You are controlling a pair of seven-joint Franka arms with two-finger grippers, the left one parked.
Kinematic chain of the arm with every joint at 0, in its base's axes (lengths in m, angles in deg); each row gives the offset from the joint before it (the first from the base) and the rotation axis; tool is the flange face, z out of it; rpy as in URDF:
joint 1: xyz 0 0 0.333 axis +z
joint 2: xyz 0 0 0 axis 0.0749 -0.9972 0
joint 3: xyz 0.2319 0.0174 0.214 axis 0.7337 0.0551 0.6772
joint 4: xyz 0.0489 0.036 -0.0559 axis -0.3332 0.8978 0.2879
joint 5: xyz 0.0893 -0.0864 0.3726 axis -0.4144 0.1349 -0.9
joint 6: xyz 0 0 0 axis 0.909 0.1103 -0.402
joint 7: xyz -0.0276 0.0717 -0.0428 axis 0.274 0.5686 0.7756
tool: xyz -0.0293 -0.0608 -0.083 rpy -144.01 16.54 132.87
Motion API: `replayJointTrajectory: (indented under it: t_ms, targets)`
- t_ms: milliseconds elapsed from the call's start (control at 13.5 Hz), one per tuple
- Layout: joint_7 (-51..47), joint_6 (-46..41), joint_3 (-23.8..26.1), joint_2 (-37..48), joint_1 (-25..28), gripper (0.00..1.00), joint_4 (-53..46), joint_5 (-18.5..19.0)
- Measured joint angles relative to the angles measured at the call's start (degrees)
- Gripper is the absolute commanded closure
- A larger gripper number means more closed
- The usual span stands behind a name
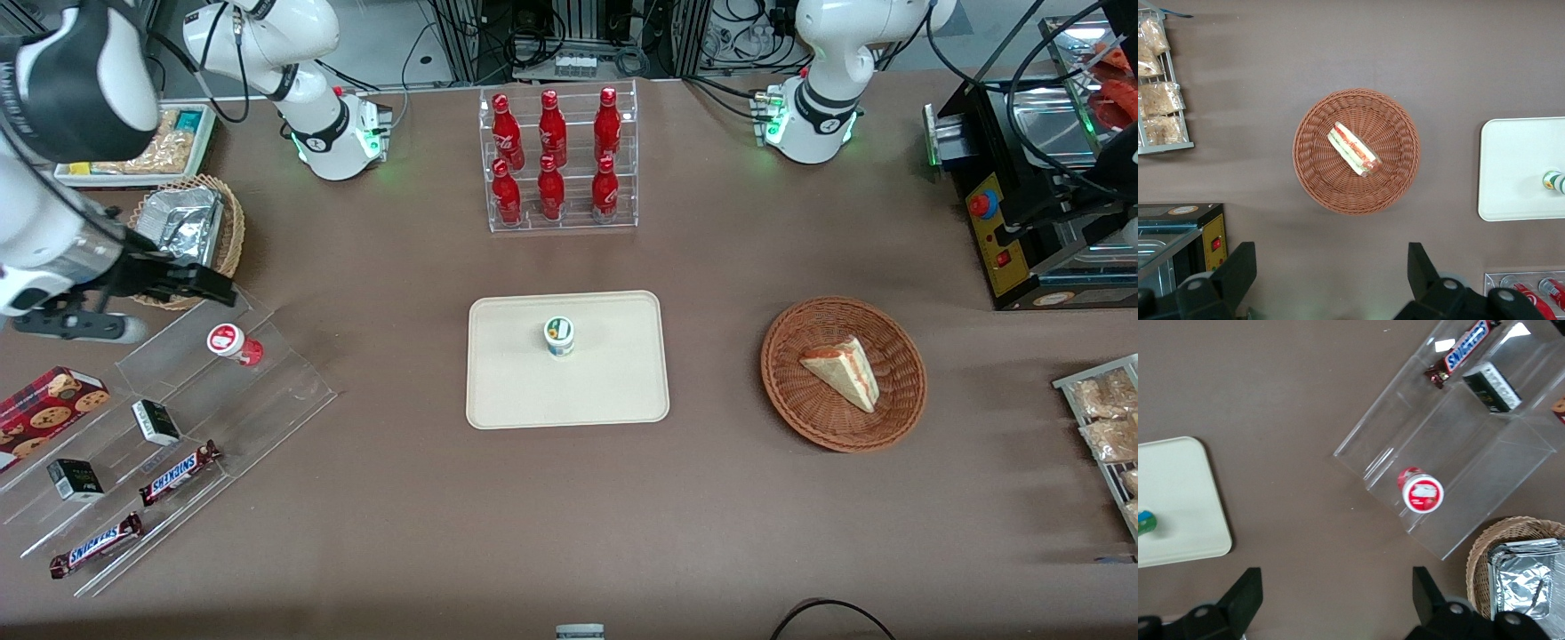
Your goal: Place green gum on tray
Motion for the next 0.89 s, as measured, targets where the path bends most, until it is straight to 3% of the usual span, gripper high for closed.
replayJointTrajectory:
  t_ms: [591,886]
  targets:
    - [8.37,0.0,5.03,-0.04,-10.29,0.0,-2.22,0.0]
    - [8.84,-0.01,5.47,-0.1,-10.86,0.0,-3.18,0.0]
